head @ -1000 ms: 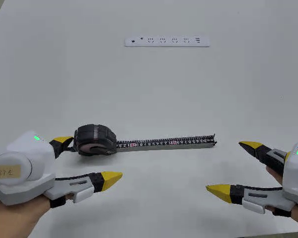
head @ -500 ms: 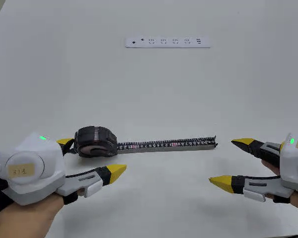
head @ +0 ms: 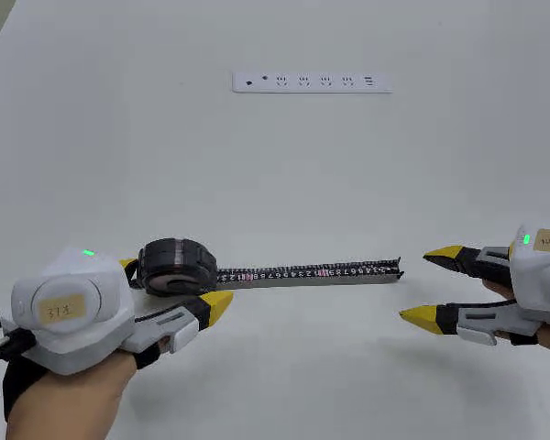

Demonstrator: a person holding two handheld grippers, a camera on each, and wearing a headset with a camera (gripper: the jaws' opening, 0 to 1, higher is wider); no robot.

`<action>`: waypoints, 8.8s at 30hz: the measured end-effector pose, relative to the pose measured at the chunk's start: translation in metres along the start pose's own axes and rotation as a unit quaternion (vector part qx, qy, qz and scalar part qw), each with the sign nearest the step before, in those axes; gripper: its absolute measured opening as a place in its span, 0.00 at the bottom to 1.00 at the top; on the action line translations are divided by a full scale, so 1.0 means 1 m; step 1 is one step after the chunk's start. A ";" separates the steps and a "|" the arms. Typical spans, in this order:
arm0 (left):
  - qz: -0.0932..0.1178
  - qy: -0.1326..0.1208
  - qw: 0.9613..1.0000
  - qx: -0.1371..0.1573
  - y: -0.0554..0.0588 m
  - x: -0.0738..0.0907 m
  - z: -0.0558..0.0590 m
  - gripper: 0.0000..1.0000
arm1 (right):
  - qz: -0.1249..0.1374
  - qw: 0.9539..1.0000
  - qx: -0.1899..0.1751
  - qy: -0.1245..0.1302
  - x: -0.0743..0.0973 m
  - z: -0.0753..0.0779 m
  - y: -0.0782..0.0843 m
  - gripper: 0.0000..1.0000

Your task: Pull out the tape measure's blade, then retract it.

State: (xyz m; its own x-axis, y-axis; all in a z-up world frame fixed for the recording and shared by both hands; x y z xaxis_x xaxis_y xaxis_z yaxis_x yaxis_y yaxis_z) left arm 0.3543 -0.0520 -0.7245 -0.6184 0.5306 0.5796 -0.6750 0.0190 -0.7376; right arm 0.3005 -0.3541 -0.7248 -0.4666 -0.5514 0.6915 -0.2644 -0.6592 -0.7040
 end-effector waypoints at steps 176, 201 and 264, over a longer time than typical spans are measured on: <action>0.014 -0.085 0.987 0.134 -0.003 -0.022 -0.018 0.59 | 0.038 0.980 0.103 -0.166 -0.123 -0.021 -0.075 0.11; 0.014 -0.080 0.987 0.137 -0.003 -0.020 -0.016 0.58 | 0.062 0.978 0.091 -0.175 -0.149 -0.035 -0.100 0.11; 0.021 -0.060 0.987 0.150 -0.004 -0.018 -0.018 0.61 | 0.090 0.977 0.070 -0.180 -0.181 -0.055 -0.133 0.14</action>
State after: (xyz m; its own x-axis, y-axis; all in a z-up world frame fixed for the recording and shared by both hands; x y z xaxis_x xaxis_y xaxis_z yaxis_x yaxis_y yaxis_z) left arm 0.3757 -0.0460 -0.7382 -0.6795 0.4205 0.6012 -0.7253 -0.2619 -0.6366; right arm 0.3738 -0.1383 -0.7653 -0.1619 -0.7924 0.5882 -0.0745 -0.5845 -0.8079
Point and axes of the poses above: the centre of the closed fingertips' face, and the gripper's own axes: x roughly backward along the fingers, z roughly to its right, y roughly out of its underside, the point moved 4 cm from there along x, roughly backward along the fingers, and after that the axes turned 13 degrees about x, right-handed, at the moved point
